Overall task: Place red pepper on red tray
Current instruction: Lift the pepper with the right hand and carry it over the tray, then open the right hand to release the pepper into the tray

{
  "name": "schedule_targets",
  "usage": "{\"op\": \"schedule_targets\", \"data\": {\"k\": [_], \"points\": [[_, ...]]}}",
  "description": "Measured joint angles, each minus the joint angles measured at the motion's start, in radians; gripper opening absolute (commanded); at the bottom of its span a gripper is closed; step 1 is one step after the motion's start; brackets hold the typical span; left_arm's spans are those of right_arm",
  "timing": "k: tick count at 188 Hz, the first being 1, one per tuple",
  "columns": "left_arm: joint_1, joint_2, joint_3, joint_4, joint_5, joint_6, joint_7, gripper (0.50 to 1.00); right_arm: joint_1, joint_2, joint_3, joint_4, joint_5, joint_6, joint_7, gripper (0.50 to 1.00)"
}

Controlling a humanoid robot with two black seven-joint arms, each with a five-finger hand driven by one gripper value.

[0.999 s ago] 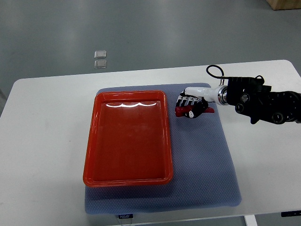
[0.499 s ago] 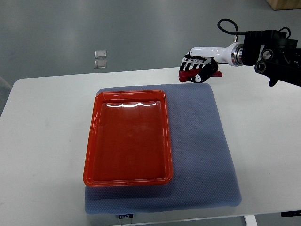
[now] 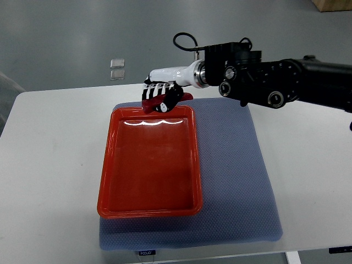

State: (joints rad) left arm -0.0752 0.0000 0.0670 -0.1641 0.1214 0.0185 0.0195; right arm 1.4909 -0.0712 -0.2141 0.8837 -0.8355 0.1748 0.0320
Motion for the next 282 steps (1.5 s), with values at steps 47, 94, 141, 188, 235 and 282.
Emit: {"op": "schedule_targets", "data": {"k": [47,94,141,188,235,282], "points": [[0.0,0.0,-0.001,-0.006,0.0,0.0,-0.001,1.0,-0.098,0.07,-0.011,-0.159,-0.004,-0.008,0.001,0.5],[0.0,0.0,-0.001,-0.006,0.0,0.0,0.001,1.0,-0.177,0.072,-0.008,-0.2,-0.009,-0.032,0.002,0.5],[0.0,0.0,0.0,-0.006,0.001,-0.002,0.001,1.0,-0.207,0.071,-0.001,-0.185,0.002,-0.054,0.032,0.5],[-0.002,0.0,0.0,-0.008,0.001,-0.002,0.001,1.0,-0.258,0.071,-0.001,-0.149,0.001,-0.092,0.057,0.5],[-0.002,0.0,0.0,-0.008,0.001,-0.002,0.001,1.0,-0.302,0.071,-0.002,-0.131,-0.013,-0.109,0.064,0.535],[-0.002,0.0,0.0,-0.006,0.001,-0.002,0.001,1.0,-0.312,0.071,-0.002,-0.124,-0.014,-0.112,0.078,0.629]]}}
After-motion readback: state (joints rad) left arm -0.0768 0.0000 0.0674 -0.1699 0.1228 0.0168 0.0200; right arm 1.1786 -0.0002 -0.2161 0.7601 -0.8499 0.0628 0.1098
